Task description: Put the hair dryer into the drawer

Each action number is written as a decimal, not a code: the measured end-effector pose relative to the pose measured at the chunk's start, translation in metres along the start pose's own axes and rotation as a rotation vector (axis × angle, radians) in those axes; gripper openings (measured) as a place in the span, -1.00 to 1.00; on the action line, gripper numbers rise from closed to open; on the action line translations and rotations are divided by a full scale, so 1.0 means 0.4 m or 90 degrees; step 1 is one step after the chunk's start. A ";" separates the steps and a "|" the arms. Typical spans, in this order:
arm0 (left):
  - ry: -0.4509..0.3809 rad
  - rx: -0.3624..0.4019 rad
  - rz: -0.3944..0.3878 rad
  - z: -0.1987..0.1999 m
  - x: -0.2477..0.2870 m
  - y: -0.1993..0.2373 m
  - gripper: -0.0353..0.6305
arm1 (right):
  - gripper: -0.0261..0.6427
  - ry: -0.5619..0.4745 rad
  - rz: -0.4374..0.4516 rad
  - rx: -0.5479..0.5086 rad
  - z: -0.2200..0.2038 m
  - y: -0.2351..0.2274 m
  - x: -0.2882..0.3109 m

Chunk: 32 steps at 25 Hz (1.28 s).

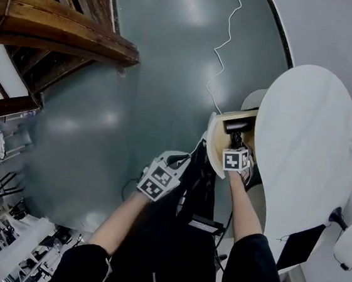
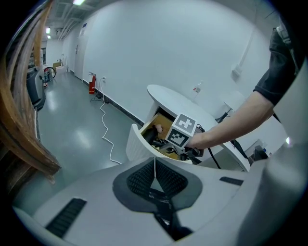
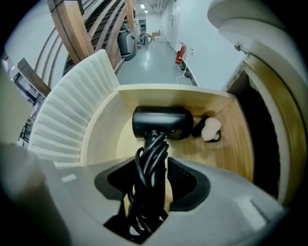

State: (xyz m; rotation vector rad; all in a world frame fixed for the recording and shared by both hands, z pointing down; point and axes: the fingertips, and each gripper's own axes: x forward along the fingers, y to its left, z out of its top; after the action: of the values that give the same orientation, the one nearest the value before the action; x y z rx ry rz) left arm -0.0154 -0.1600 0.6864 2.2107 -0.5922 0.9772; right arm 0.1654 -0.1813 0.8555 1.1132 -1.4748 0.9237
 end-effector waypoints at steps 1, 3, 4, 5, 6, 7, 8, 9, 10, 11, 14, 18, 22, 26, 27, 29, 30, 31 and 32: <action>-0.002 0.002 0.000 0.002 -0.002 -0.001 -0.84 | -0.33 -0.007 -0.008 -0.002 0.002 0.000 -0.007; -0.003 0.004 -0.002 0.003 -0.007 -0.006 -0.84 | -0.34 -0.016 -0.016 -0.003 -0.001 0.003 -0.019; -0.004 0.006 -0.003 0.005 -0.009 -0.009 -0.84 | -0.34 -0.018 -0.017 -0.003 -0.005 0.004 -0.024; -0.006 0.007 -0.004 0.006 -0.010 -0.011 -0.84 | -0.34 -0.020 -0.017 -0.003 -0.007 0.003 -0.029; -0.007 0.009 -0.004 0.008 -0.011 -0.014 -0.84 | -0.34 -0.025 -0.020 -0.003 -0.008 0.002 -0.036; -0.008 0.011 -0.005 0.009 -0.012 -0.018 -0.84 | -0.34 -0.030 -0.024 -0.003 -0.009 -0.001 -0.045; -0.009 0.014 -0.007 0.009 -0.013 -0.022 -0.84 | -0.35 -0.036 -0.028 -0.003 -0.009 -0.002 -0.054; -0.009 0.017 -0.009 0.010 -0.014 -0.026 -0.84 | -0.35 -0.041 -0.030 -0.003 -0.010 -0.003 -0.064; -0.009 0.020 -0.010 0.011 -0.014 -0.030 -0.84 | -0.38 -0.046 -0.030 -0.004 -0.010 -0.002 -0.072; -0.010 0.024 -0.011 0.013 -0.013 -0.033 -0.84 | -0.39 -0.051 -0.029 -0.005 -0.010 -0.002 -0.079; -0.015 0.030 -0.012 0.019 -0.012 -0.042 -0.84 | -0.50 -0.072 -0.022 -0.004 -0.014 0.000 -0.095; -0.019 0.037 -0.013 0.019 -0.024 -0.054 -0.84 | -0.57 -0.094 -0.015 0.000 -0.011 0.006 -0.118; -0.018 0.042 -0.014 0.006 -0.028 -0.065 -0.84 | -0.75 -0.119 -0.012 0.003 -0.004 0.012 -0.146; -0.017 0.051 -0.015 -0.001 -0.031 -0.080 -0.84 | -0.88 -0.125 -0.006 -0.008 -0.012 0.017 -0.169; -0.018 0.053 -0.015 0.001 -0.032 -0.083 -0.84 | -0.90 -0.124 -0.003 -0.013 -0.016 0.019 -0.172; -0.024 0.055 -0.013 0.006 -0.034 -0.087 -0.84 | -0.90 -0.125 0.004 -0.016 -0.024 0.021 -0.179; -0.026 0.056 -0.012 0.009 -0.035 -0.089 -0.84 | -0.90 -0.127 0.006 -0.018 -0.028 0.023 -0.183; -0.029 0.057 -0.012 0.012 -0.035 -0.092 -0.84 | -0.90 -0.129 0.007 -0.022 -0.030 0.025 -0.189; -0.030 0.058 -0.013 0.014 -0.036 -0.095 -0.84 | -0.90 -0.132 0.008 -0.025 -0.032 0.027 -0.194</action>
State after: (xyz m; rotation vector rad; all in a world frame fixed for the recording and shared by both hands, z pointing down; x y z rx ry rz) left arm 0.0020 -0.1357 0.6583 2.3222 -0.5558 0.9612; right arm 0.1621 -0.1529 0.7813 1.2004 -1.6613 0.8032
